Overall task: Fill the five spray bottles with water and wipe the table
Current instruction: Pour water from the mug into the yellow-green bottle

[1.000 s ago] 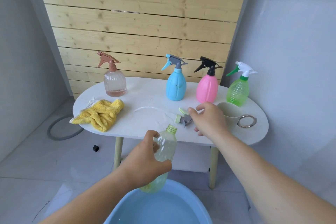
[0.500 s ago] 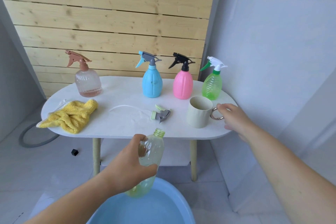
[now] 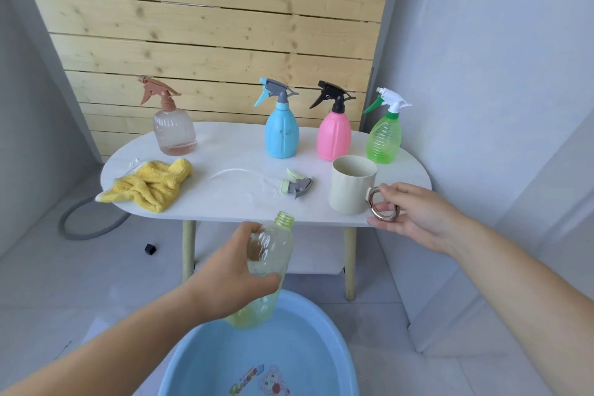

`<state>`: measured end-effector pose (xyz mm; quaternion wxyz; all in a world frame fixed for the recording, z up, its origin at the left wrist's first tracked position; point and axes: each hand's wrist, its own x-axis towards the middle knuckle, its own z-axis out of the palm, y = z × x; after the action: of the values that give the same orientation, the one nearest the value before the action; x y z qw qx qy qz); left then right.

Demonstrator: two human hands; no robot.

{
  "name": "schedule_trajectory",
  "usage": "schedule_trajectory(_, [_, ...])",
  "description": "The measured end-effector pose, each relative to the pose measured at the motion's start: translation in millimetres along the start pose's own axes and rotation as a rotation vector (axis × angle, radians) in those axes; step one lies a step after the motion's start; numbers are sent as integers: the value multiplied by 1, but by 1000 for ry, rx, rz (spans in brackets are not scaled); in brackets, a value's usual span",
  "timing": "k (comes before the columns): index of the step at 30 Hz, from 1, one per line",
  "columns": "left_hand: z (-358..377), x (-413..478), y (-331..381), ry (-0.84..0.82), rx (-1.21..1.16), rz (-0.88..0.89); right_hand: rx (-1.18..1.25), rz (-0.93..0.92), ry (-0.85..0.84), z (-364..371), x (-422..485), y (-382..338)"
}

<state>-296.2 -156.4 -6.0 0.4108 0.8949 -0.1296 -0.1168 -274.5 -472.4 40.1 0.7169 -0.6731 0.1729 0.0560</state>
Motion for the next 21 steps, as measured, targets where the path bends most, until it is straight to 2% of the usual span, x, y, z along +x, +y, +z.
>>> schedule_trajectory(4, [-10,-19,-18,-14,-17,-27,69,-5,-111,23,-28,13])
schedule_trajectory(11, [-9,-47,-56,-64,-53,-130,-137,157,-127,67,-31,99])
schedule_trajectory(16, [23,-60,-84,-125,-195,-280,-491,249,-167,86,-9,182])
schedule_trajectory(19, [46,-66,-101,-146,-270,-360,-745,213,-213,94,-2,217])
schedule_trajectory(21, [59,-72,-110,-167,-281,-398,-832,180,-234,97,0,236])
